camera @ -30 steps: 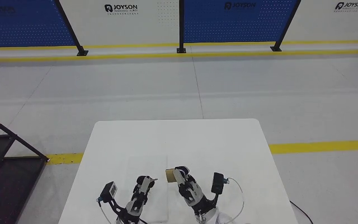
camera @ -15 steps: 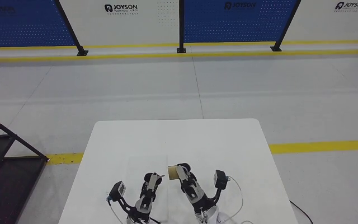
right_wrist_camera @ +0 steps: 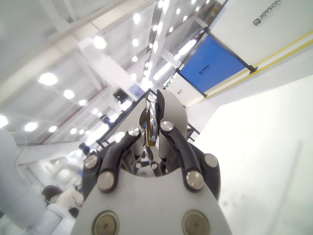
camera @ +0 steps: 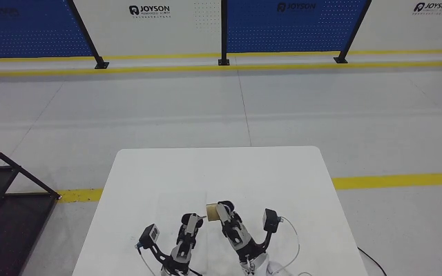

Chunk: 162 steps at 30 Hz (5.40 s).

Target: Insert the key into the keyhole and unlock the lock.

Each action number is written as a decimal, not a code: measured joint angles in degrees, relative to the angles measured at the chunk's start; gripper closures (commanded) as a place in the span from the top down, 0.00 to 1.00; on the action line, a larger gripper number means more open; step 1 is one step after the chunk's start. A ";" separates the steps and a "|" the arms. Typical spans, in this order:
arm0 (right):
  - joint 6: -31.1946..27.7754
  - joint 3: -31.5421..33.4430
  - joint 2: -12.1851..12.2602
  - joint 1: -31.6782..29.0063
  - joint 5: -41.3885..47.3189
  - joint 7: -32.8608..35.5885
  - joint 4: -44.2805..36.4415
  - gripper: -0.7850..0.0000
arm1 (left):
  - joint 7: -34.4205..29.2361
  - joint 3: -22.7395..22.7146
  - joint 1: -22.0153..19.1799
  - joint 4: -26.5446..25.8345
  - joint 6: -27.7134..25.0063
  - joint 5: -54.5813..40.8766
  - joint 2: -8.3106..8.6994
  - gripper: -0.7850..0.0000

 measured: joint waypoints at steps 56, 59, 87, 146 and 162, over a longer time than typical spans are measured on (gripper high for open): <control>-0.29 0.34 -0.29 -0.40 4.54 3.58 -0.61 0.00 | 0.80 -0.40 -1.32 1.88 0.80 2.70 -3.81 0.37; -0.38 0.46 -0.27 -0.55 4.62 3.47 -0.68 0.00 | 0.78 -0.46 -1.25 1.91 0.78 2.68 -3.93 0.37; 0.43 1.17 -0.30 -1.32 4.64 3.27 -1.47 0.00 | -1.66 -2.50 -0.66 3.69 -1.51 4.47 -4.25 0.00; 2.06 2.08 0.84 -3.06 2.47 5.60 -3.72 0.00 | 8.74 -4.23 -0.04 3.78 8.70 25.55 -1.83 0.74; 0.13 5.31 2.05 -4.48 0.87 11.40 -6.44 0.00 | -37.18 -3.43 0.30 -2.94 -3.89 -24.31 6.05 0.32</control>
